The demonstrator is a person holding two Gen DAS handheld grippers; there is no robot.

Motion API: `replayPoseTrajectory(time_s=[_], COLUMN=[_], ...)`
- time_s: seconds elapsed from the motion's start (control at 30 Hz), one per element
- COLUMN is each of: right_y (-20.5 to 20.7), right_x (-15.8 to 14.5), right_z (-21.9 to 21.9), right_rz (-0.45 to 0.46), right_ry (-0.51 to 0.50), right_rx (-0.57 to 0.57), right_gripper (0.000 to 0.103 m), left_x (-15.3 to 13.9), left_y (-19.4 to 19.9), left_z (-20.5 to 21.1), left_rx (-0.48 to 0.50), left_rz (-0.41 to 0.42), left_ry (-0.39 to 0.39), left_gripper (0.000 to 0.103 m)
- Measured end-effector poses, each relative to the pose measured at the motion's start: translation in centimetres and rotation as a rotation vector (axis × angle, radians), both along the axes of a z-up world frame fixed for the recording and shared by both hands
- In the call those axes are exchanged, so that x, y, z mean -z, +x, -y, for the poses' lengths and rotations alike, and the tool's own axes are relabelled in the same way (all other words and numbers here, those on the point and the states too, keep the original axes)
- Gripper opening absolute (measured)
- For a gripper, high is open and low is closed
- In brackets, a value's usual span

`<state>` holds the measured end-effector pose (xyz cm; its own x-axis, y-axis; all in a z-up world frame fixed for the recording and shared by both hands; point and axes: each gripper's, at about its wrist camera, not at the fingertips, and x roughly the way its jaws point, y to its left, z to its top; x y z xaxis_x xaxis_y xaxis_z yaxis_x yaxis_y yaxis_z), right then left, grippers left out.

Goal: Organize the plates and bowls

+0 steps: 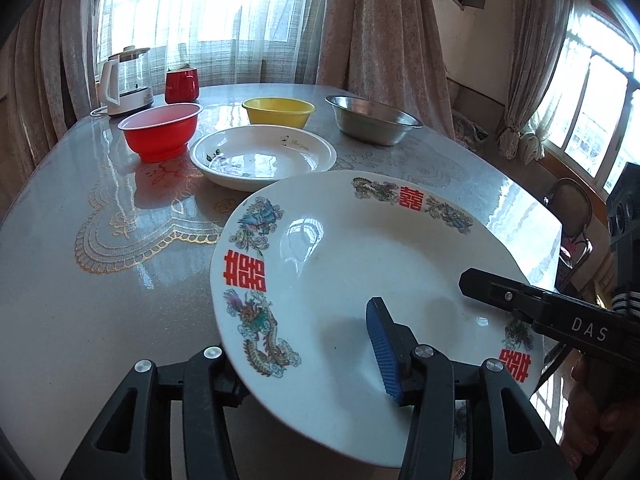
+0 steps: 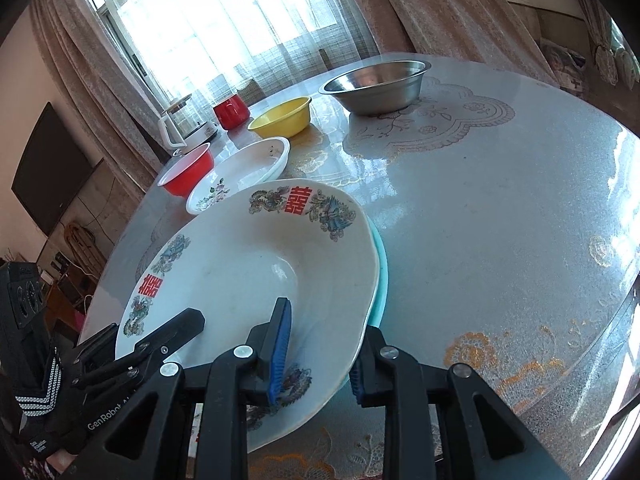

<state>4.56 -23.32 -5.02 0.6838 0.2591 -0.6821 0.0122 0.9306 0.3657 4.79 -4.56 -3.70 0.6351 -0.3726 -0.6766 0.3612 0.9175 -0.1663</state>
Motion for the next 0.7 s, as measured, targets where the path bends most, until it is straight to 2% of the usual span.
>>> replayPoseTrajectory(time_s=[0.33, 0.6, 0.7], right_y=[-0.6, -1.2, -1.9], right_x=[-0.4, -0.8, -1.2], right_z=[0.4, 0.8, 1.3], right_rz=[0.011, 0.020, 0.037], right_ry=[0.010, 0.011, 0.007], right_rx=[0.008, 0.023, 0.042], right_gripper=[0.027, 0.027, 0.027], left_x=[-0.2, -0.4, -0.5], left_y=[-1.2, -1.9, -2.3], left_z=[-1.2, -2.4, -2.9], left_rx=[0.020, 0.019, 0.026], left_rz=[0.015, 0.028, 0.033], left_ry=[-0.031, -0.062, -0.078], left_gripper=[0.050, 0.041, 0.040])
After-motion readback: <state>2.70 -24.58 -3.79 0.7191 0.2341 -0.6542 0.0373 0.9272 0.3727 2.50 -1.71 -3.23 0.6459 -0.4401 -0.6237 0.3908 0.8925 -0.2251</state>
